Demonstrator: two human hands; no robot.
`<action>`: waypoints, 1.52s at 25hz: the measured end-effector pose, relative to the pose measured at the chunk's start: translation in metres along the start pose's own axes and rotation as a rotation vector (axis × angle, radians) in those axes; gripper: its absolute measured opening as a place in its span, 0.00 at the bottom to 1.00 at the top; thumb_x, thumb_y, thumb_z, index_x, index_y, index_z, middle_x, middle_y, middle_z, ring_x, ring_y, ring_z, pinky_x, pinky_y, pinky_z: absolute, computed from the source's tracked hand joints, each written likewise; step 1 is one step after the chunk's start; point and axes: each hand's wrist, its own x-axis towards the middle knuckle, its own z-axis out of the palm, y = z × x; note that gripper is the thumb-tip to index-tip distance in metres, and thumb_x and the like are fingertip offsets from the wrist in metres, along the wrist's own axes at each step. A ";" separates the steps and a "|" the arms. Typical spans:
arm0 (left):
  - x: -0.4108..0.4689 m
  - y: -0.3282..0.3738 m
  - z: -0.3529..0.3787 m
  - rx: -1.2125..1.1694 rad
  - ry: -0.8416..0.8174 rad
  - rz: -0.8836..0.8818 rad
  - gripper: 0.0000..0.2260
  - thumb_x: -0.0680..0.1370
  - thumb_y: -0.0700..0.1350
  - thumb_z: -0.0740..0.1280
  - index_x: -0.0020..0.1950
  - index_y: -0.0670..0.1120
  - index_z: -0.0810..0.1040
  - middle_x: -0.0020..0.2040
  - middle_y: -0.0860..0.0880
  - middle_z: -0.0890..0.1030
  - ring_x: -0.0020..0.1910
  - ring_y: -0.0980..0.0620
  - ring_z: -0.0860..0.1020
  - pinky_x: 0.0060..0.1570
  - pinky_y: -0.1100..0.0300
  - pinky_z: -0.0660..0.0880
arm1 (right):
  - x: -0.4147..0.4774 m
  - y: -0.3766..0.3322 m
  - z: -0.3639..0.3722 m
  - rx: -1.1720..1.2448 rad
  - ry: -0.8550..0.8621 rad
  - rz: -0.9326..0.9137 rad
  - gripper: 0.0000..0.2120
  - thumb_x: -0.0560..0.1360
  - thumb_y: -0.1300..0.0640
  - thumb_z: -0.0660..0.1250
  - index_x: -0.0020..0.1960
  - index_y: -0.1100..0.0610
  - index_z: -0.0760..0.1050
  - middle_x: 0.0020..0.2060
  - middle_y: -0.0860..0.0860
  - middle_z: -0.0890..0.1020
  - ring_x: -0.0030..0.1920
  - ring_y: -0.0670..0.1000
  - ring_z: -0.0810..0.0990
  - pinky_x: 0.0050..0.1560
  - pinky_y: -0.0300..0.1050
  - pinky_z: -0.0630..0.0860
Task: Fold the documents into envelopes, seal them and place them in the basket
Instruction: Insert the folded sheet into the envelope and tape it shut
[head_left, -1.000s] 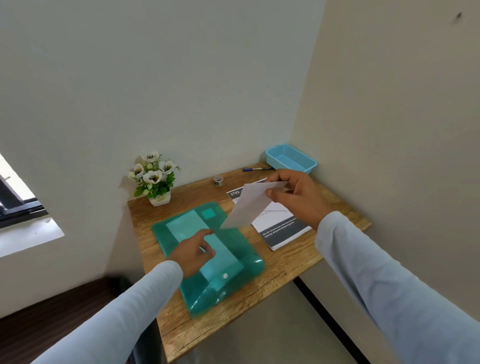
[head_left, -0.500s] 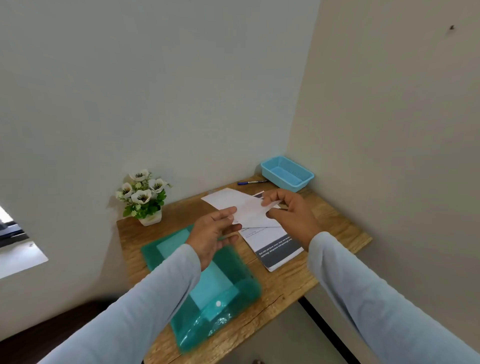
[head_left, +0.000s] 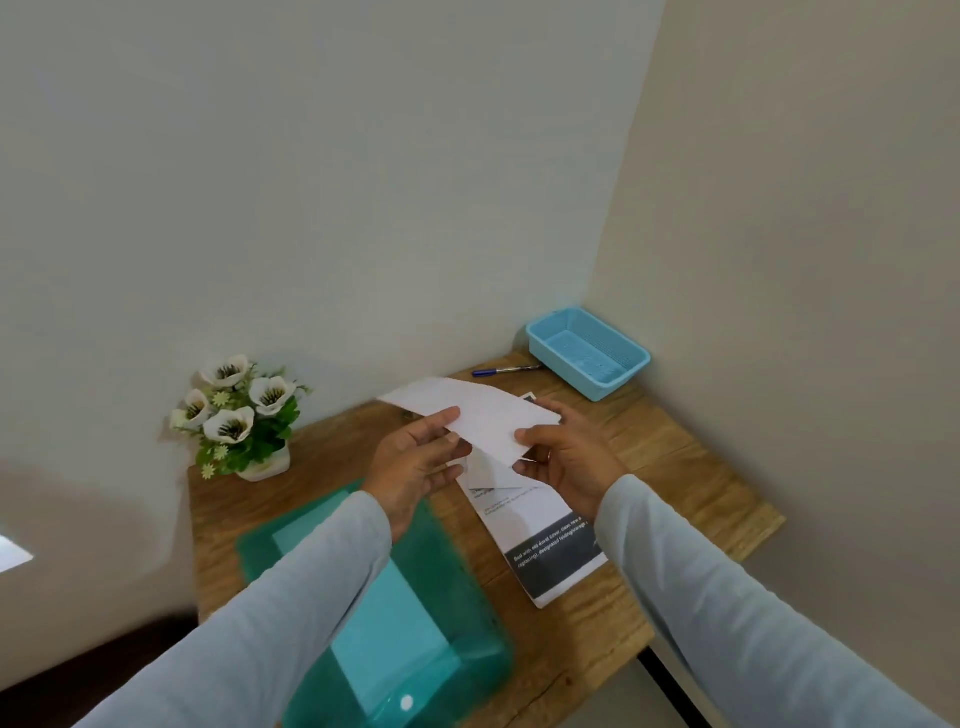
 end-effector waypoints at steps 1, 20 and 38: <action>0.009 -0.001 0.000 -0.003 0.015 -0.001 0.13 0.79 0.38 0.71 0.61 0.50 0.84 0.58 0.45 0.85 0.57 0.46 0.84 0.52 0.53 0.82 | 0.014 0.001 -0.003 0.002 0.033 0.012 0.26 0.75 0.68 0.73 0.69 0.54 0.71 0.57 0.60 0.84 0.47 0.57 0.87 0.45 0.50 0.84; 0.066 -0.050 -0.003 0.916 0.204 0.135 0.10 0.77 0.50 0.74 0.55 0.58 0.77 0.52 0.56 0.80 0.51 0.56 0.79 0.52 0.58 0.81 | 0.122 0.041 -0.018 -0.682 0.087 0.140 0.04 0.79 0.62 0.70 0.53 0.57 0.81 0.49 0.56 0.87 0.41 0.57 0.88 0.45 0.55 0.86; 0.120 -0.075 0.030 1.225 0.160 0.010 0.02 0.80 0.49 0.69 0.49 0.56 0.78 0.52 0.53 0.83 0.47 0.52 0.79 0.51 0.61 0.78 | 0.144 0.012 -0.073 -1.724 -0.170 -0.172 0.32 0.76 0.42 0.72 0.76 0.47 0.67 0.71 0.50 0.74 0.69 0.54 0.74 0.70 0.54 0.72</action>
